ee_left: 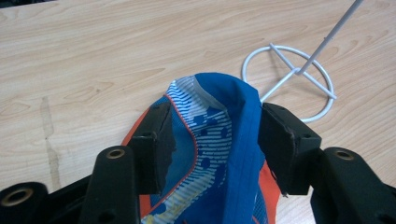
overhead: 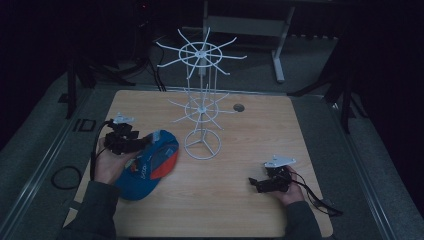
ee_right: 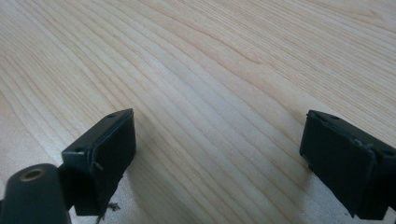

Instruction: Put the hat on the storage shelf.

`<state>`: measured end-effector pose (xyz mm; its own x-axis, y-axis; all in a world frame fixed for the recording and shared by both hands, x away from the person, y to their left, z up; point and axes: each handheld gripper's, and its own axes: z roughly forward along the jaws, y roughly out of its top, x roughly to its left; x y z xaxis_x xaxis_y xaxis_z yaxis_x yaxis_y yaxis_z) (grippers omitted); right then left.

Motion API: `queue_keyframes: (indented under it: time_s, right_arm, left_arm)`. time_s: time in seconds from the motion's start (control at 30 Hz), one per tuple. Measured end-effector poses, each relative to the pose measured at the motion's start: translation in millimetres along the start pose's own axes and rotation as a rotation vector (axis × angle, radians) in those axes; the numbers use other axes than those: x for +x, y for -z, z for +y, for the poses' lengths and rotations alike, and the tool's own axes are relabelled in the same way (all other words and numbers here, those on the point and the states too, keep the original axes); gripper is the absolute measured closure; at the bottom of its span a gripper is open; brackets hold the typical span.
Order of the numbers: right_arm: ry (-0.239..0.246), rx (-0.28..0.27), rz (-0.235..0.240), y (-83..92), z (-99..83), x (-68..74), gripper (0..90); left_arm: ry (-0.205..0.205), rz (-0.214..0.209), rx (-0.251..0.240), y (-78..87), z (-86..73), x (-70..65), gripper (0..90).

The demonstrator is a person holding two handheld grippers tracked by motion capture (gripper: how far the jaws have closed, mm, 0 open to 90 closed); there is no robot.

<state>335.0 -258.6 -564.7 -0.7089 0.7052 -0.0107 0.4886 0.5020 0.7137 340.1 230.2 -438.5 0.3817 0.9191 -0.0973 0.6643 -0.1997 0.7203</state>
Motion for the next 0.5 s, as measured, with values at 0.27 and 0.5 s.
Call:
queue_keyframes:
  time_s: [0.27, 0.5]
  right_arm:
    - [-0.001, 0.001, 0.000, 0.0, 0.0, 0.1, 10.4]
    - [-0.001, 0.001, 0.001, 0.0, 0.0, 0.1, 10.4]
  left_arm:
    - [-0.013, -0.012, 0.013, -8.1, 3.0, -2.8, 42.3]
    - [-0.028, -0.024, 0.032, -15.4, 4.4, -4.7, 40.1]
